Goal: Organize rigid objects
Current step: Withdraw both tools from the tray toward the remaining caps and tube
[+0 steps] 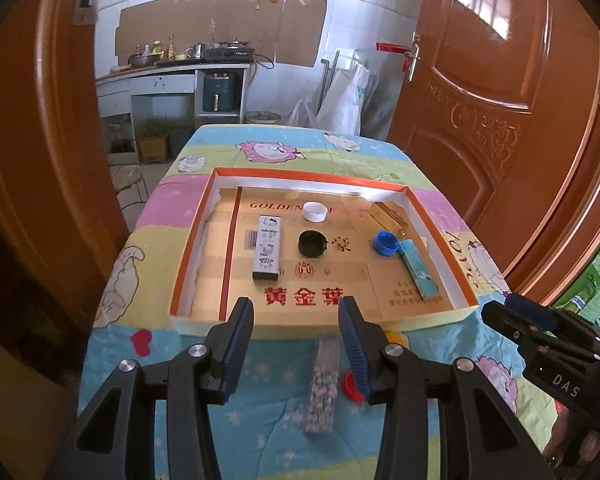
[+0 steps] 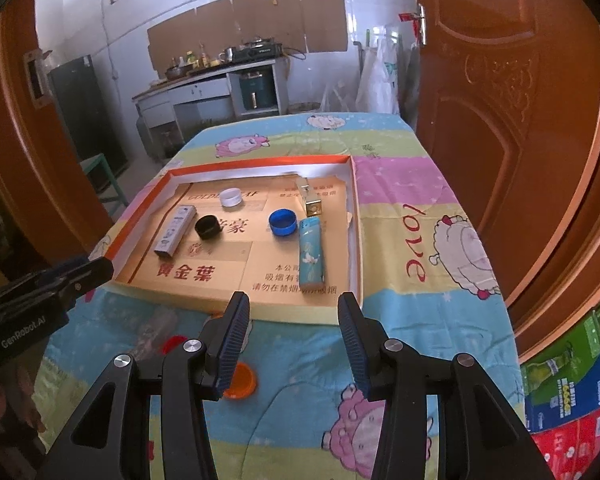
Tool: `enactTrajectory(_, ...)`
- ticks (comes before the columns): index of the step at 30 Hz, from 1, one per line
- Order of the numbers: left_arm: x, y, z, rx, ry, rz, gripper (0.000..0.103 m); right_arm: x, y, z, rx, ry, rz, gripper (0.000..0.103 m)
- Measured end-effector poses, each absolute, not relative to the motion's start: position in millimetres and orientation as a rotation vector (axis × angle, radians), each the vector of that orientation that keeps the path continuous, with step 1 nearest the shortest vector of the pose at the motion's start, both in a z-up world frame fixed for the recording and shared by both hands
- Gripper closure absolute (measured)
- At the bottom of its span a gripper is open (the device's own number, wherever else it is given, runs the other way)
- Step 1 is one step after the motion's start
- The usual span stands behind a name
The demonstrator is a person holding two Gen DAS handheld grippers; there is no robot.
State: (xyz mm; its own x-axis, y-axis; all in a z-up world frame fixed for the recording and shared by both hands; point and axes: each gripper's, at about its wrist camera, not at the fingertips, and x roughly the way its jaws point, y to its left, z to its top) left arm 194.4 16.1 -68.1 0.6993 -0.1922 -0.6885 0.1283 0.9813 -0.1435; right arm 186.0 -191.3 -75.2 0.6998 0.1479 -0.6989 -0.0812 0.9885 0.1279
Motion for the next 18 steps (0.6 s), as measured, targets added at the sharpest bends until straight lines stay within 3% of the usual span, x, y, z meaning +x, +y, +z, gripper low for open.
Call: enactTrajectory(18, 140.7, 16.4, -56.0, -0.068, 0.72, -0.192, 0.059, 133.8, -172.0, -57.4, 0.054, 0.746, 0.16, 0.056)
